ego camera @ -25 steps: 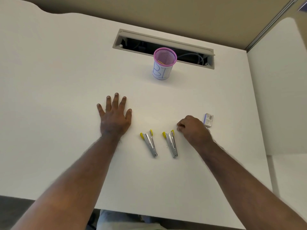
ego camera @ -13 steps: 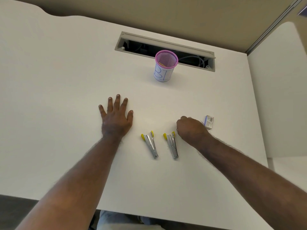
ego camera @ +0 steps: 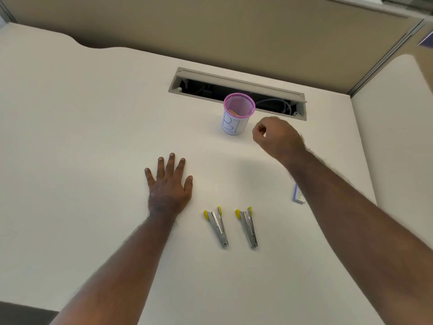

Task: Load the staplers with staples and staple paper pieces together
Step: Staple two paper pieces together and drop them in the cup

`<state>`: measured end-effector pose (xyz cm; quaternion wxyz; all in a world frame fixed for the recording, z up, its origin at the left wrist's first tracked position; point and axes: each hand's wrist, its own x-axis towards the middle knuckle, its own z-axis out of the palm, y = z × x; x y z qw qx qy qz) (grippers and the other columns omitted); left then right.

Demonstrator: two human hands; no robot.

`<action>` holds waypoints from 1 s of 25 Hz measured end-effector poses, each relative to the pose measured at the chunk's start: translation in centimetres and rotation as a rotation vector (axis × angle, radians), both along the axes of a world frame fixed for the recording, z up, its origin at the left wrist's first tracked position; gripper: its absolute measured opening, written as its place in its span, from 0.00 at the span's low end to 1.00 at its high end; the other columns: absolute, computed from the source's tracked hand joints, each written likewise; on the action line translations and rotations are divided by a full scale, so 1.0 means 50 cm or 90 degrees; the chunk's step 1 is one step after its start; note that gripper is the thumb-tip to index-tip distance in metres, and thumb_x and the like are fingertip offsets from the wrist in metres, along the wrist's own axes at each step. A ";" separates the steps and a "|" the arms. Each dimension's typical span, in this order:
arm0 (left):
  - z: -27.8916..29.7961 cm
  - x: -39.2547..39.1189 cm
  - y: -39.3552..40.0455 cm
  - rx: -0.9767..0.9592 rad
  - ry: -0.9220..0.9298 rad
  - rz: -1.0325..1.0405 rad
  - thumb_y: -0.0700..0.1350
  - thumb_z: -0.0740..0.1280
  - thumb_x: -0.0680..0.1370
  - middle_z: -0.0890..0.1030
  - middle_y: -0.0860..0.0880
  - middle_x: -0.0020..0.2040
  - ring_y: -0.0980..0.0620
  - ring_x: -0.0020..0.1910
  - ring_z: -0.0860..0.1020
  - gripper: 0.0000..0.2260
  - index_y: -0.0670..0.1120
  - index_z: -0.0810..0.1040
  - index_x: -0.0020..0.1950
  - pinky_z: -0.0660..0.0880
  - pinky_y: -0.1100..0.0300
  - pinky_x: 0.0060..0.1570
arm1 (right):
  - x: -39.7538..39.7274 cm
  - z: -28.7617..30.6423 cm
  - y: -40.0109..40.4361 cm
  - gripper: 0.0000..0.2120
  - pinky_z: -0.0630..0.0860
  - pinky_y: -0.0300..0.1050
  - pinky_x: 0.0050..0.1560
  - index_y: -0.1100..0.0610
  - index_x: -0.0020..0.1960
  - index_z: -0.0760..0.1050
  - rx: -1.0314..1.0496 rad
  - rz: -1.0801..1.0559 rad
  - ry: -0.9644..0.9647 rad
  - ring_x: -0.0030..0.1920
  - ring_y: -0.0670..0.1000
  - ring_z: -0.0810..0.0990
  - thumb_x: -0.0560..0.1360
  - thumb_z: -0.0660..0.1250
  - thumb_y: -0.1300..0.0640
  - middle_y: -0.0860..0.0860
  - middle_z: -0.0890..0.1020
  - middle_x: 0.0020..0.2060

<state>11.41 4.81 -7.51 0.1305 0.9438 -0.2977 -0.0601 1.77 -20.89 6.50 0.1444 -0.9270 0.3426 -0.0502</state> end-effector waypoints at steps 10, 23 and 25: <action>0.002 0.004 -0.002 0.009 0.003 0.007 0.58 0.51 0.80 0.52 0.53 0.81 0.47 0.80 0.47 0.26 0.55 0.56 0.78 0.43 0.38 0.75 | 0.193 0.033 -0.062 0.13 0.75 0.46 0.49 0.56 0.56 0.82 0.004 -0.055 0.088 0.53 0.59 0.81 0.79 0.64 0.52 0.56 0.84 0.52; 0.007 0.001 -0.002 0.007 0.009 0.008 0.57 0.52 0.80 0.53 0.52 0.81 0.47 0.80 0.47 0.26 0.55 0.56 0.78 0.43 0.37 0.75 | 0.166 0.050 -0.064 0.08 0.77 0.47 0.45 0.51 0.46 0.78 0.041 -0.036 -0.026 0.49 0.55 0.81 0.73 0.68 0.47 0.50 0.84 0.46; 0.009 0.001 -0.002 -0.001 0.001 0.008 0.57 0.53 0.80 0.54 0.51 0.80 0.46 0.79 0.49 0.26 0.54 0.58 0.78 0.44 0.37 0.75 | 0.147 0.056 -0.041 0.09 0.79 0.49 0.47 0.51 0.47 0.79 0.056 -0.022 -0.062 0.49 0.54 0.81 0.73 0.68 0.47 0.50 0.84 0.46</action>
